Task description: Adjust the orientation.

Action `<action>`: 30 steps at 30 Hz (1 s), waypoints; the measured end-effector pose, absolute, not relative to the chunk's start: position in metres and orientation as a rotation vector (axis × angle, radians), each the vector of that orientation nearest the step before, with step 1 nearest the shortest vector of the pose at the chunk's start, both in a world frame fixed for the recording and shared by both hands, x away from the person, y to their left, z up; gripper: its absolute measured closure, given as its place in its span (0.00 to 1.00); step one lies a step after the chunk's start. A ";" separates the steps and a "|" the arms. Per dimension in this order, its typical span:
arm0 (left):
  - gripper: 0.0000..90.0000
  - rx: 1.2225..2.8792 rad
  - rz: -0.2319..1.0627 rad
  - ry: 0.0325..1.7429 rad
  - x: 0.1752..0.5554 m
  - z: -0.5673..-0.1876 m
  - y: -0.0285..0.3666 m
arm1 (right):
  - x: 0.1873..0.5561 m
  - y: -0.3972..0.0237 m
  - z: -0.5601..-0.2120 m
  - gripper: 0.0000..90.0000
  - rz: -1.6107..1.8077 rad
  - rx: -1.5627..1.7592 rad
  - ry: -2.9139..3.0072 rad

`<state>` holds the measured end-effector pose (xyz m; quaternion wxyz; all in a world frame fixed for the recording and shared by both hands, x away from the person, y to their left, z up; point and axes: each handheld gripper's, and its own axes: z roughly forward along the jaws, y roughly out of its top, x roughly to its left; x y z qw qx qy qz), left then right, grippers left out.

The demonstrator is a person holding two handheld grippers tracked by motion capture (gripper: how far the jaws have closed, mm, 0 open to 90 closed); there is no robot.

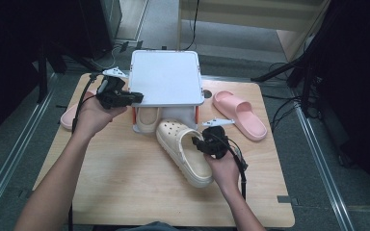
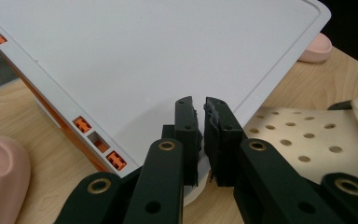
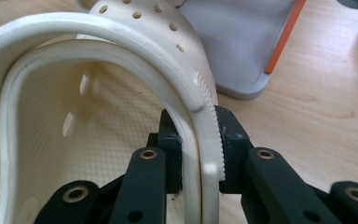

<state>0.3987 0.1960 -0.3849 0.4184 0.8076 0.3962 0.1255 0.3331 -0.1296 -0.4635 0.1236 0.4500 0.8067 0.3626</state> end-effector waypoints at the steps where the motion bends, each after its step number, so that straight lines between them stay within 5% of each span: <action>1: 0.93 2.027 0.318 0.994 0.399 -0.385 0.196 | 0.337 -0.129 -0.464 0.85 1.053 1.315 2.348; 19: 0.93 2.024 0.336 0.996 0.396 -0.386 0.195 | 0.379 -0.128 -0.480 0.83 0.992 1.405 2.227; 30: 0.93 2.022 0.334 0.998 0.396 -0.386 0.196 | 0.373 -0.132 -0.480 0.65 1.085 1.400 2.263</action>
